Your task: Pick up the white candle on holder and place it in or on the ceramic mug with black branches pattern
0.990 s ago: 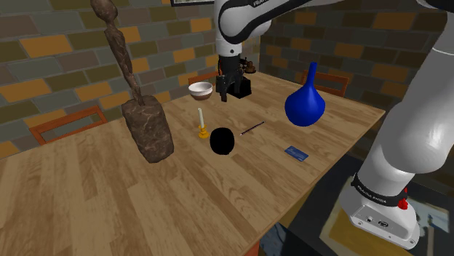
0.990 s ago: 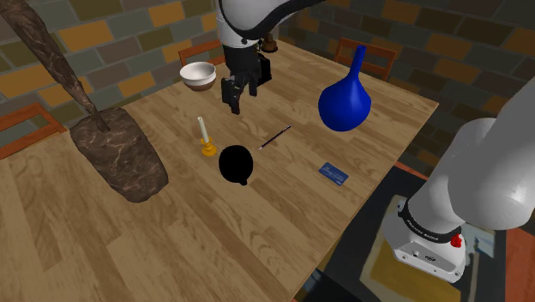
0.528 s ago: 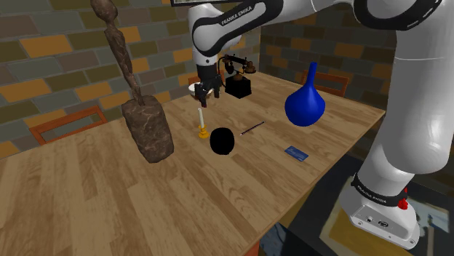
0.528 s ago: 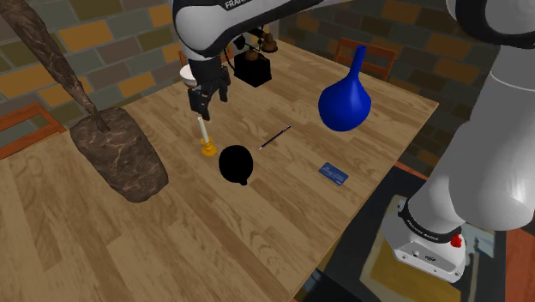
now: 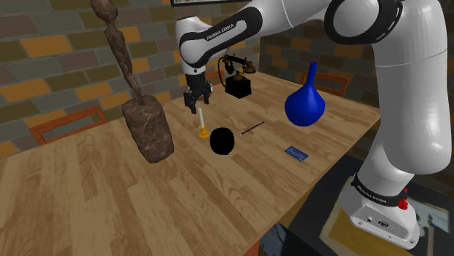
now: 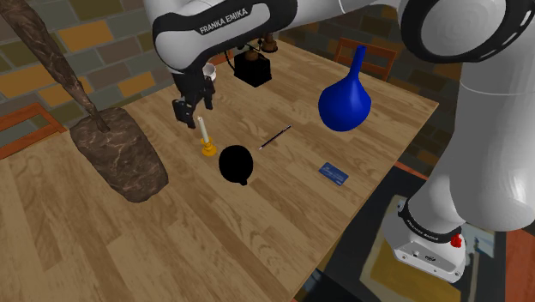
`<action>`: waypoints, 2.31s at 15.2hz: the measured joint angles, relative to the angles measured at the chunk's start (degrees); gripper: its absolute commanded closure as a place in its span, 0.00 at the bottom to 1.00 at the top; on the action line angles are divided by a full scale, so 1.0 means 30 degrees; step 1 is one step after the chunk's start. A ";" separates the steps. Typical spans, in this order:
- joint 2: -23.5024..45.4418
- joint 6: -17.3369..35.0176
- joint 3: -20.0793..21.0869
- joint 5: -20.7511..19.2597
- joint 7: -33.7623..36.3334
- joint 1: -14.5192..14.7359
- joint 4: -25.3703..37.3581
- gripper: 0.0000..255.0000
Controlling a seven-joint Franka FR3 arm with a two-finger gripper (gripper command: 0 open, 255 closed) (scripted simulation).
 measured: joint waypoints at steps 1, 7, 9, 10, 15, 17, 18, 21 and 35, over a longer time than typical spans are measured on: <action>0.0107 0.0202 -0.0009 -0.0016 0.0004 0.0000 -0.0092 0.00; 0.0333 0.0999 -0.0033 -0.0058 0.0026 -0.0009 -0.0663 0.00; 0.0341 0.1017 -0.0031 -0.0061 0.0033 -0.0004 -0.0671 0.00; 0.0344 0.1021 -0.0031 -0.0061 0.0036 -0.0002 -0.0671 0.00; 0.0344 0.1026 -0.0030 -0.0062 0.0038 0.0000 -0.0669 1.00; 0.0343 0.1026 -0.0029 -0.0061 0.0038 0.0000 -0.0670 1.00; 0.0342 0.1026 -0.0029 -0.0061 0.0038 0.0000 -0.0671 1.00; 0.0343 0.1026 -0.0029 -0.0060 0.0037 0.0000 -0.0671 1.00; -0.0476 -0.1965 0.0044 0.0081 -0.0056 0.0020 0.1517 1.00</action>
